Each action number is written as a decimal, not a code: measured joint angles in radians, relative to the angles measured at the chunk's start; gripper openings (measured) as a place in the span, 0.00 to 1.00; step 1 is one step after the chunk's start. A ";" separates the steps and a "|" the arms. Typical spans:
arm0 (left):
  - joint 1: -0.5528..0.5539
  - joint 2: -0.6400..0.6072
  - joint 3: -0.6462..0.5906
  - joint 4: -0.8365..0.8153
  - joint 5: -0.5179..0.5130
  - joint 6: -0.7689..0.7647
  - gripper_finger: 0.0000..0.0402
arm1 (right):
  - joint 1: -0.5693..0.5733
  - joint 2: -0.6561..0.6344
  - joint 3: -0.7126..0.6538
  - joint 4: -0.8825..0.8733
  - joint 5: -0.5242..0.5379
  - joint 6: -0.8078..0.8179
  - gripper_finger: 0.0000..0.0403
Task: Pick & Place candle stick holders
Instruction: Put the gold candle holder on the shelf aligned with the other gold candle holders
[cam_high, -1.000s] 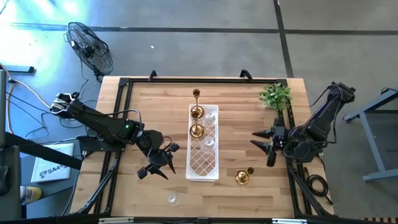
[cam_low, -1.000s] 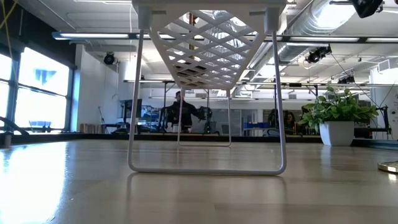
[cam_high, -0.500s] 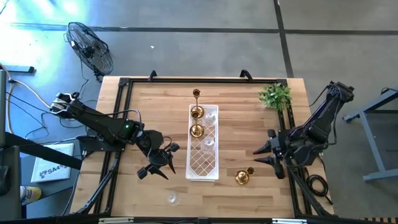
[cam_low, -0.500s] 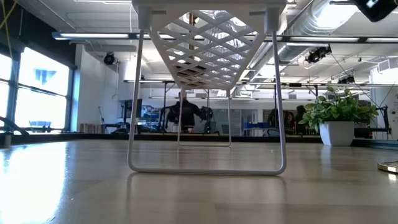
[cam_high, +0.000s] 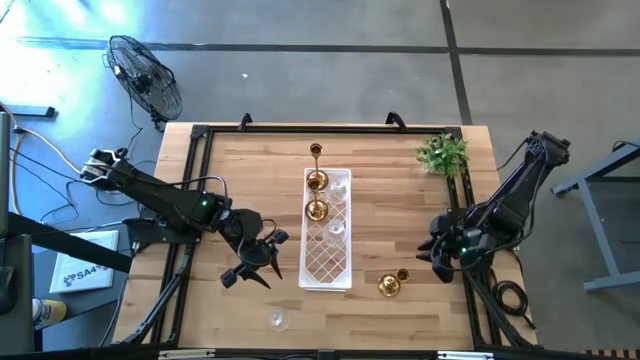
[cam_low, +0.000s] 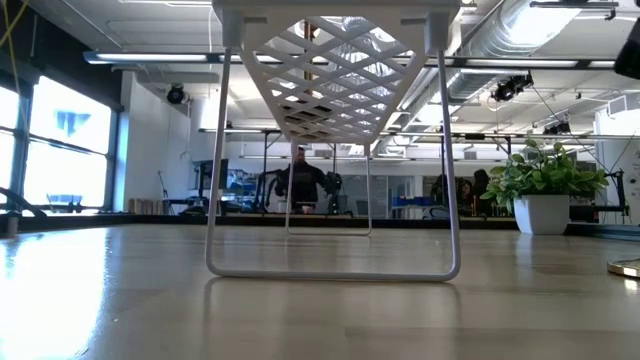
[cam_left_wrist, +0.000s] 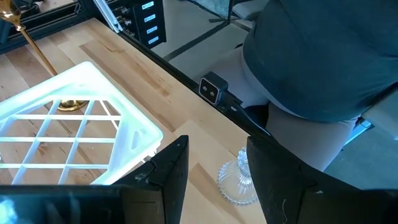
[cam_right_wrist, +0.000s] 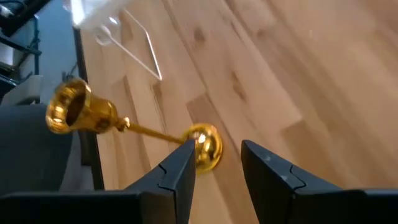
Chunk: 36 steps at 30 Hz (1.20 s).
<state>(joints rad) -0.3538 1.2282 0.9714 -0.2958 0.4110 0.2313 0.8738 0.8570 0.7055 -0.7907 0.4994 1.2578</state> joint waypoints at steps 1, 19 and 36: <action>0.000 0.000 0.000 0.000 0.000 0.000 0.39 | 0.000 0.012 0.000 0.001 -0.017 0.021 0.30; 0.000 0.000 0.000 0.001 0.000 -0.001 0.39 | 0.012 0.259 0.000 0.162 -0.115 0.132 0.33; 0.000 0.000 0.000 0.001 0.000 -0.004 0.39 | 0.037 0.294 0.000 0.245 -0.020 0.089 0.65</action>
<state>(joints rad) -0.3538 1.2282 0.9714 -0.2947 0.4107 0.2272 0.9103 1.1515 0.7052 -0.5460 0.4792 1.3465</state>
